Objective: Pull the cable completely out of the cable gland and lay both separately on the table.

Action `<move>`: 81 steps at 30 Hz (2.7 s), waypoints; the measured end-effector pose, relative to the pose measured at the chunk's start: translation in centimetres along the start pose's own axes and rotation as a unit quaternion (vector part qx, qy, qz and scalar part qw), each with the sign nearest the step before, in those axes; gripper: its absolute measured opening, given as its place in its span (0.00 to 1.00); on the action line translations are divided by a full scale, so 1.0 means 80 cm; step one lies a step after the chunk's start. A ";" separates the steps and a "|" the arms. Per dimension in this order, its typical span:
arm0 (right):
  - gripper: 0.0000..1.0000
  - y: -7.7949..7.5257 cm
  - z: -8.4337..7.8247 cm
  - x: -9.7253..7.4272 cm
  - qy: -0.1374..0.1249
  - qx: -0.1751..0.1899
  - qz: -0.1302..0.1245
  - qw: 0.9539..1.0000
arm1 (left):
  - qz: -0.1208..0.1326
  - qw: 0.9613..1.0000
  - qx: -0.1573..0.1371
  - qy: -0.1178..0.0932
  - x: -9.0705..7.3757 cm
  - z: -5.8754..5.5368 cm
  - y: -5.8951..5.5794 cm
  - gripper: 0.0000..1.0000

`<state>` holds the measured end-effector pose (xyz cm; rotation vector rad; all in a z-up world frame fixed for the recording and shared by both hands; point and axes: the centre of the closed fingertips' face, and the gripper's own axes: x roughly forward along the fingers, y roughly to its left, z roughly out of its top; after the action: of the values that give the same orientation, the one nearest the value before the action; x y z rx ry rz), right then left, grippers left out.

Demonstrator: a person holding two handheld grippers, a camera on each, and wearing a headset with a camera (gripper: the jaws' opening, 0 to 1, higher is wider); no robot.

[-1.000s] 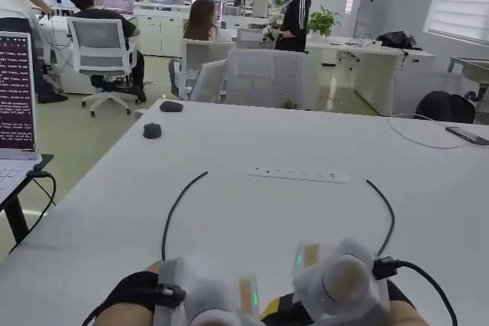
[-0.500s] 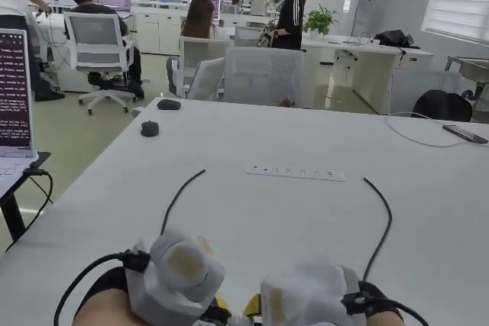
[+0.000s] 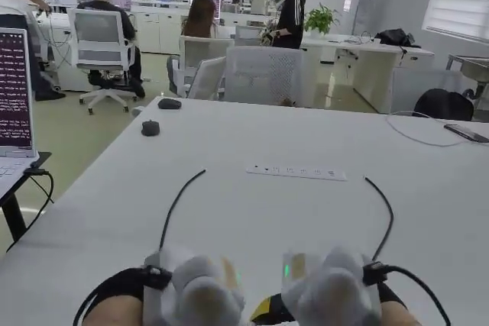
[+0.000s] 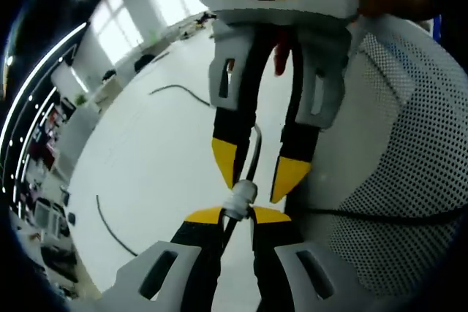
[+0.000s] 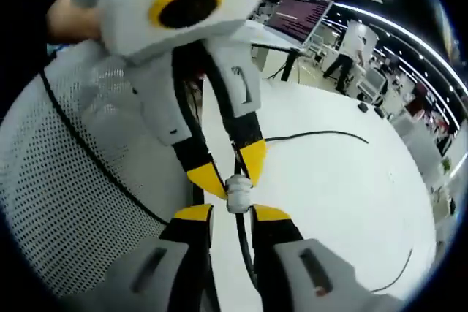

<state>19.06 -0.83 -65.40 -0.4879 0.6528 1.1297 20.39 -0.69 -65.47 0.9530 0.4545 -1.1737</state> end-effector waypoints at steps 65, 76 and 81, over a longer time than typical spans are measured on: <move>0.20 -0.006 -0.001 -0.010 0.063 -0.023 0.040 0.997 | -0.048 0.989 -0.127 -0.058 -0.003 0.010 -0.006 0.14; 0.12 0.002 0.007 -0.002 0.032 0.087 0.086 0.992 | -0.047 0.992 -0.104 -0.050 -0.001 0.008 -0.007 0.14; 0.12 0.004 0.006 -0.002 0.052 0.026 0.061 0.996 | -0.050 0.992 -0.108 -0.047 0.000 0.007 -0.008 0.14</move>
<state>18.81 -0.45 -64.97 -0.4701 0.8090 1.2042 19.70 -1.18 -65.44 0.6925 0.5462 -1.2264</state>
